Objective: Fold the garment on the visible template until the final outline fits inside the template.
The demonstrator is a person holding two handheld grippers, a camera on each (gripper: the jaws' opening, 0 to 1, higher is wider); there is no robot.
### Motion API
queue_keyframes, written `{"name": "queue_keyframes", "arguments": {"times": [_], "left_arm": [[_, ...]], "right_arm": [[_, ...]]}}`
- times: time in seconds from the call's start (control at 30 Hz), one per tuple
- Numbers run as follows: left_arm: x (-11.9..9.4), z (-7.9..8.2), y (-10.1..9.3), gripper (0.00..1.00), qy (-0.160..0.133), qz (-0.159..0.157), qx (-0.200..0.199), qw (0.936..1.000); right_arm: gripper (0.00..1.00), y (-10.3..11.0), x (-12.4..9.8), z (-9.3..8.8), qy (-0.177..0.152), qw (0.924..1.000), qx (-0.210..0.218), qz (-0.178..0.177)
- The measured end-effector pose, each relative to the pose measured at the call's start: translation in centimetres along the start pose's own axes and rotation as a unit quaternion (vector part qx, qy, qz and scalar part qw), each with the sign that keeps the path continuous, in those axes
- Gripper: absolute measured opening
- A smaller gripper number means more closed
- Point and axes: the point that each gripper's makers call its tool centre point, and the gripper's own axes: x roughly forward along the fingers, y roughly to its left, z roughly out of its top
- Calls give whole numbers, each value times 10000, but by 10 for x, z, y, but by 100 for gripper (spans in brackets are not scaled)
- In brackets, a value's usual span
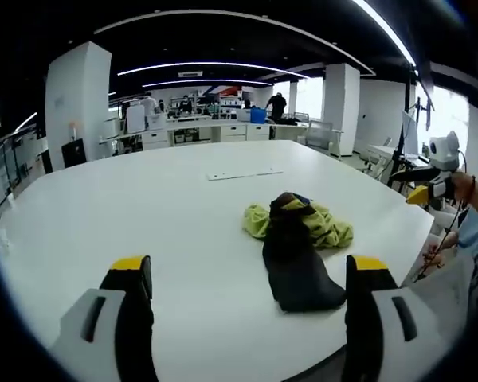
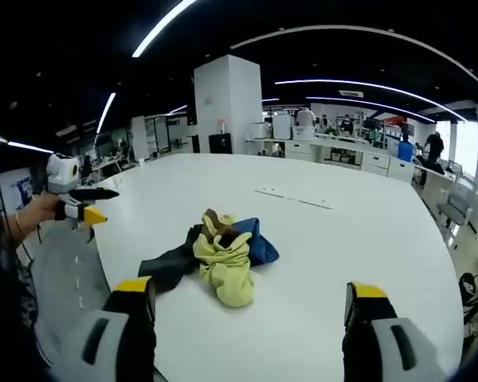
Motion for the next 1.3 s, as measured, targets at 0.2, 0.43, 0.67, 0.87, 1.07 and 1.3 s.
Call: {"name": "queue_keyframes", "arguments": {"times": [0.2,0.43,0.67,0.87,1.07,1.3], "left_arm": [[-1,5,-6,98,57,-31,21,10000],[1,13,-14,97,62,-75,-1,10000],[4,18,-16,97,42,-71,26,10000],[4,21,-19,97,-4,-97,-11,10000],[4,22,-21,96,3,-93,-43,9999],[8,22,-23,94,5,-170,-50,9998]], "right_arm": [[100,-3,-6,4,-44,10000,70,31],[100,-6,-13,8,-32,9999,47,90],[100,-9,-14,7,8,9999,9,128],[100,-9,-12,12,-61,9998,-31,180],[99,-6,-9,13,-38,9996,-75,257],[99,-6,-8,10,-35,9996,-53,270]]}}
